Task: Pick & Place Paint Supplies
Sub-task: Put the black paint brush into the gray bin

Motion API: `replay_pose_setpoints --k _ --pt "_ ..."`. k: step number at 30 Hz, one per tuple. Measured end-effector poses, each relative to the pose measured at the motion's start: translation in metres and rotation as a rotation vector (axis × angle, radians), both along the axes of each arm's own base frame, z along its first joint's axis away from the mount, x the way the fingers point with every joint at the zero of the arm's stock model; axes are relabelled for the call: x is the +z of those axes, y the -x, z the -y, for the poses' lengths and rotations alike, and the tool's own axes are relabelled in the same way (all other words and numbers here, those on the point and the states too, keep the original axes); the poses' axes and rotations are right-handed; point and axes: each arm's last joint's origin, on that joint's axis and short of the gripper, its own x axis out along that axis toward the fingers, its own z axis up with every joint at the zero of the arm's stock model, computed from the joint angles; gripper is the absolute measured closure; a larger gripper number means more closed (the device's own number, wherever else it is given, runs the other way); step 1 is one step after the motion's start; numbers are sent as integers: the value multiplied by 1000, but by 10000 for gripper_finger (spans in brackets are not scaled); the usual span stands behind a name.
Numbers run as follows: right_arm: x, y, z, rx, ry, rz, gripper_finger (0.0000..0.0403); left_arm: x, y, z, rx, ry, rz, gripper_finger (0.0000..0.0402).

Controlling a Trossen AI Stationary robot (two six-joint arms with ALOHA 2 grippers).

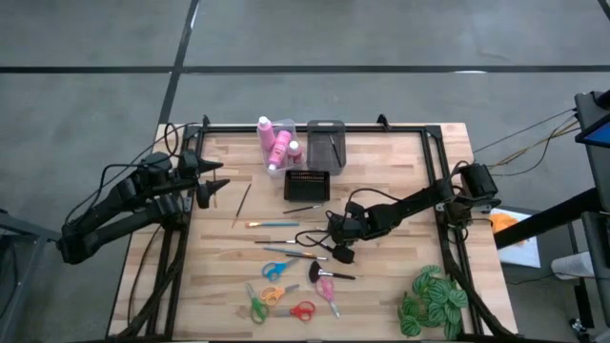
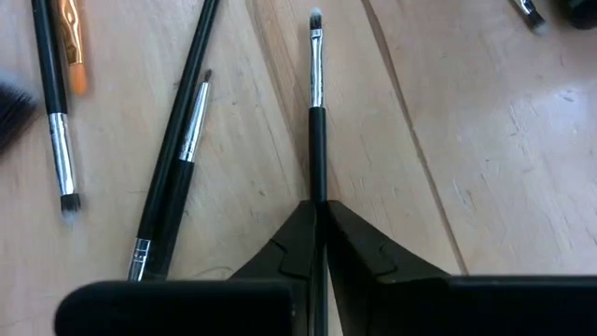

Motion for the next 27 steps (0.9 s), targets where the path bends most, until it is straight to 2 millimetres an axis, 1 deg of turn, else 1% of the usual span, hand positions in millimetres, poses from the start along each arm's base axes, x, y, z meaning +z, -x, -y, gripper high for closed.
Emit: replay_pose_setpoints --k 17,27 --pt "9 -5 -1 8 -10 -4 387 0 0 0 0 0 0 91" --pt "24 -9 -2 8 -16 37 388 0 0 0 -1 0 0 91"
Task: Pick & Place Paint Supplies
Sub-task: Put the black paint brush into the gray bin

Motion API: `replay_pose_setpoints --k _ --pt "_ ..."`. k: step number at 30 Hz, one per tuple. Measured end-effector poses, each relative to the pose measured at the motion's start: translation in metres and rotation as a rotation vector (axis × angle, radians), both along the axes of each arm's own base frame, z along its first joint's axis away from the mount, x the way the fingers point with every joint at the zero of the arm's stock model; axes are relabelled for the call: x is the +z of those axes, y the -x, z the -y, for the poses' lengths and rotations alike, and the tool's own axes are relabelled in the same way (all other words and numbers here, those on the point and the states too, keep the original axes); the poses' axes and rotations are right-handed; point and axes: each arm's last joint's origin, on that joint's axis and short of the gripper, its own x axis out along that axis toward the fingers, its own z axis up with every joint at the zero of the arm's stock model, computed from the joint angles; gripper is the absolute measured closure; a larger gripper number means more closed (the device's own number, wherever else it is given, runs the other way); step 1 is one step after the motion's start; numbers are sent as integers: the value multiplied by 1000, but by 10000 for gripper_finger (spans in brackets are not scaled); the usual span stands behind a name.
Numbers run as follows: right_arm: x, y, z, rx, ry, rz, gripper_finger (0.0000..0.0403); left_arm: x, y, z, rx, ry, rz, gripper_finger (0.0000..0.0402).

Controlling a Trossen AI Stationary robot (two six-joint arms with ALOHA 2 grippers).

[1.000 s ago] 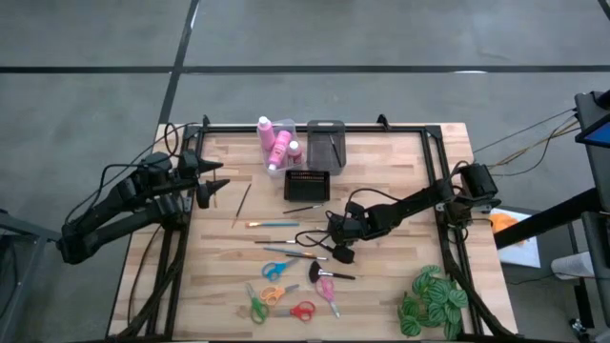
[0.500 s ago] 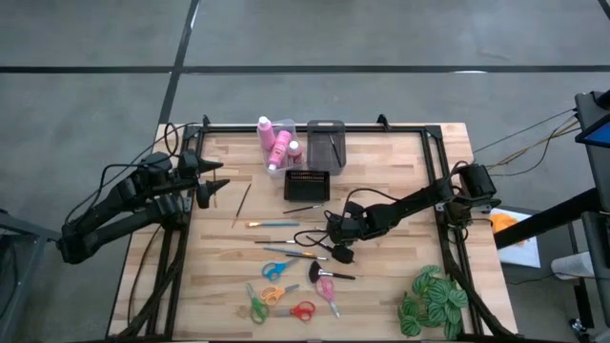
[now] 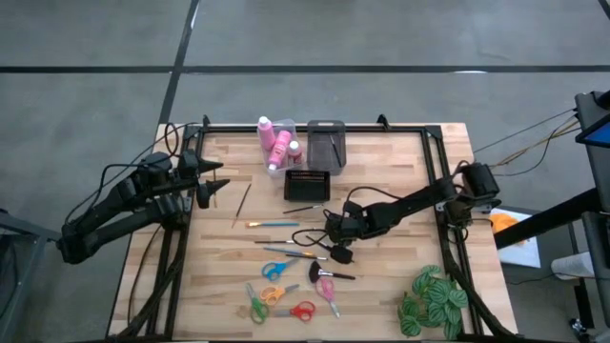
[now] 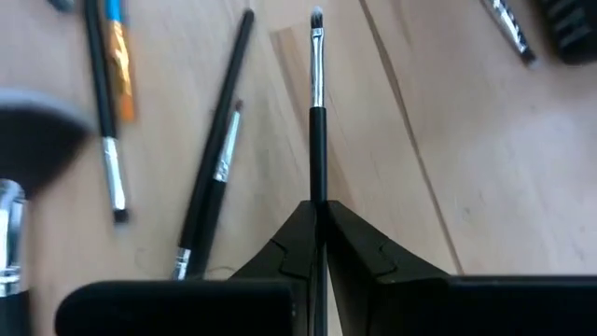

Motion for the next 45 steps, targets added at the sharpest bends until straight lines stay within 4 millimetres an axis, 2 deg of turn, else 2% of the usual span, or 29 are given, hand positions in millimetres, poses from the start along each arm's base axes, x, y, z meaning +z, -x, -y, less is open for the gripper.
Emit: replay_pose_setpoints --k 5,10,20,26,31,38,45 --pt "14 0 4 -12 -5 41 388 0 0 0 0 0 0 91" --pt "35 2 19 -58 -15 107 388 0 0 0 1 0 0 91" --pt "91 19 74 -230 -27 292 388 0 0 0 1 0 0 91" --pt "114 33 109 -396 -53 394 388 0 0 0 0 0 0 91" --pt "118 40 133 -509 -61 416 388 0 0 0 0 0 0 91" --pt "112 43 161 -597 -44 410 388 0 0 0 0 0 0 91" --pt "108 37 188 -671 -27 501 388 0 0 0 0 0 0 91"
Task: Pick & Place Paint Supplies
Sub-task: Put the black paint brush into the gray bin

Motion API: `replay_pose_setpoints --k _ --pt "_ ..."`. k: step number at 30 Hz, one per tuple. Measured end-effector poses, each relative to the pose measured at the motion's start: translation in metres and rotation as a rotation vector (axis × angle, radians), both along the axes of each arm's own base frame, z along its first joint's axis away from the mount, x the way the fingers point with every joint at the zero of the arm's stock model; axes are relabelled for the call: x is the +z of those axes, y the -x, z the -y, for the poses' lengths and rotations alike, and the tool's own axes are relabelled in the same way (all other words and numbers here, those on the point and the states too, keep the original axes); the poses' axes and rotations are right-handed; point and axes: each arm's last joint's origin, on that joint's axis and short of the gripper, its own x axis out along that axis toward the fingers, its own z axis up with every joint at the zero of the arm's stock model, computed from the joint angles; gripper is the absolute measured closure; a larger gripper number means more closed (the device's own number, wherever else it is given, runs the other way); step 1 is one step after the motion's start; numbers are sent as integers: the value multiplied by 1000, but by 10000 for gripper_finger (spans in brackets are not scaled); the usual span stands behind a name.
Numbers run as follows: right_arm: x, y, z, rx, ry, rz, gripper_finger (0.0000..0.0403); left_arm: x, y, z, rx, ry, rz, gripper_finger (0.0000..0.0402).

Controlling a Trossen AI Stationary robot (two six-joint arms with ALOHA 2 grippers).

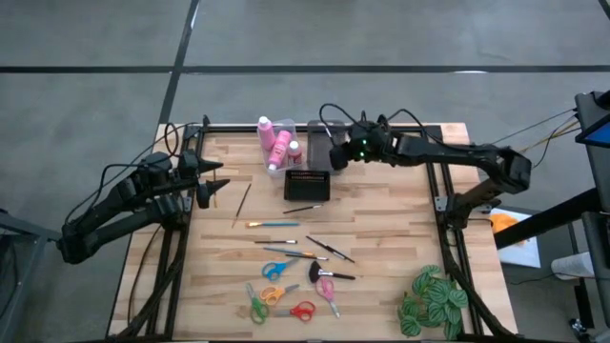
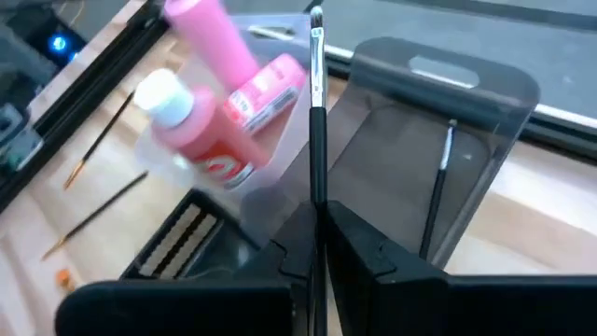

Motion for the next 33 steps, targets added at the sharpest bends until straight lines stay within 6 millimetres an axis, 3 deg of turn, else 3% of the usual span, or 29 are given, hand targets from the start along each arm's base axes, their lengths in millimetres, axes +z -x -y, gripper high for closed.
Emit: replay_pose_setpoints --k 8,17,33 --pt "-30 -15 24 -108 -70 36 388 0 0 0 0 0 1 91" --pt "-71 -30 32 -180 -195 -6 388 0 0 0 0 0 0 91" --pt "-68 -48 70 -218 -194 -76 388 0 0 0 0 0 1 91"
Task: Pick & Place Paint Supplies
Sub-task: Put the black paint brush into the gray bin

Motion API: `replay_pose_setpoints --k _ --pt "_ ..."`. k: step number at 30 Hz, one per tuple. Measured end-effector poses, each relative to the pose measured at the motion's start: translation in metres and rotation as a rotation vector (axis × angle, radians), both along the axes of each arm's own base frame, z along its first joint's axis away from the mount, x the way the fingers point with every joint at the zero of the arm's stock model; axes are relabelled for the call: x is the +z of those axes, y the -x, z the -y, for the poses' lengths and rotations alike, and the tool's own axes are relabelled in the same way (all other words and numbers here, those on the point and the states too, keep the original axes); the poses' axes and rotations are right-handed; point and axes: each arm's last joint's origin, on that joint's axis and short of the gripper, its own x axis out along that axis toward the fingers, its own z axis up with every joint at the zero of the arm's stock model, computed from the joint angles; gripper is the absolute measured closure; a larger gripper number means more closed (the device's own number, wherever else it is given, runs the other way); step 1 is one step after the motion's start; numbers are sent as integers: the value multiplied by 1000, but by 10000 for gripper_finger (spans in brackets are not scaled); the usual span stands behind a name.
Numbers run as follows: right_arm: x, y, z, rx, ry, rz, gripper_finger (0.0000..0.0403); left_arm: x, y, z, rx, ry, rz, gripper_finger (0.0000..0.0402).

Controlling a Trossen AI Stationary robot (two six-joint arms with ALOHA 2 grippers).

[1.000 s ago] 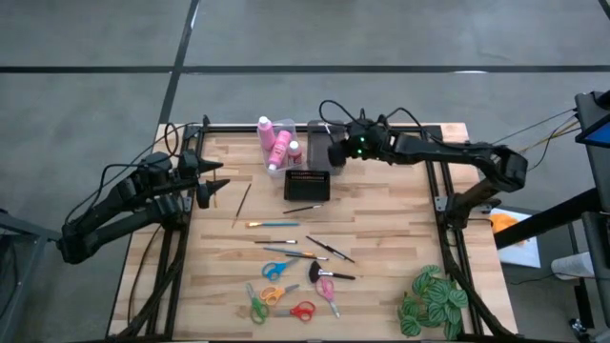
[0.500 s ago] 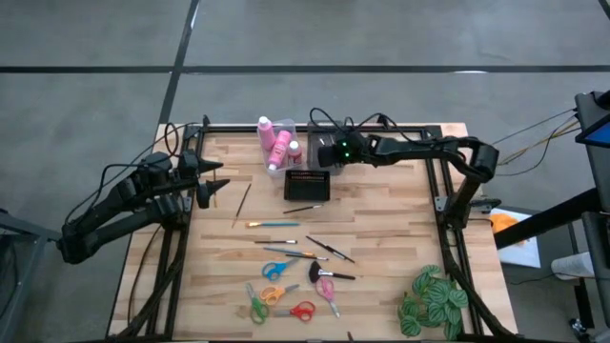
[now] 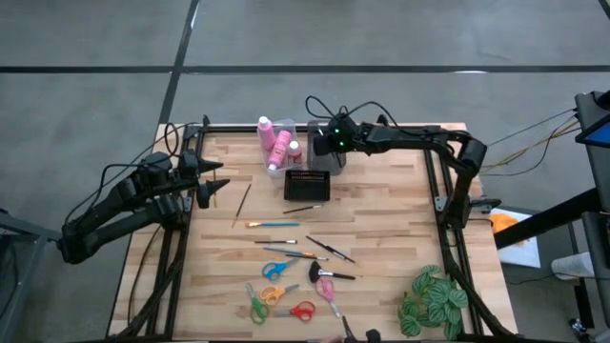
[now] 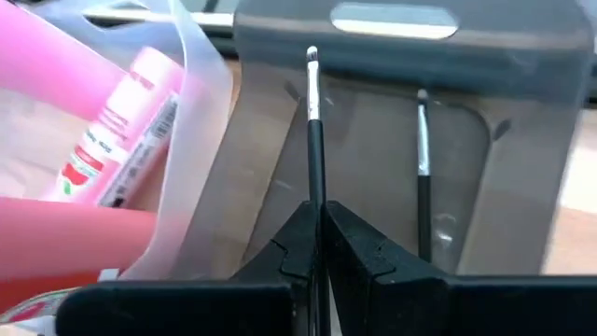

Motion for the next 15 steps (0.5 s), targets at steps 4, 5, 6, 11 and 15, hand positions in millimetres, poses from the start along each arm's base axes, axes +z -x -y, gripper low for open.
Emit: replay_pose_setpoints --k 4,5,6,11,15 --pt "-6 -3 0 19 -33 -21 388 0 0 0 0 0 0 91" --pt "-7 -3 0 26 -42 -16 388 0 0 0 0 0 0 91" --pt "-7 -3 -1 25 -48 -16 388 0 0 0 0 0 0 91" --pt "-7 -2 1 4 -66 0 388 0 0 0 0 0 -1 91" --pt "-6 -2 1 2 -70 5 388 0 0 0 0 0 -1 91"
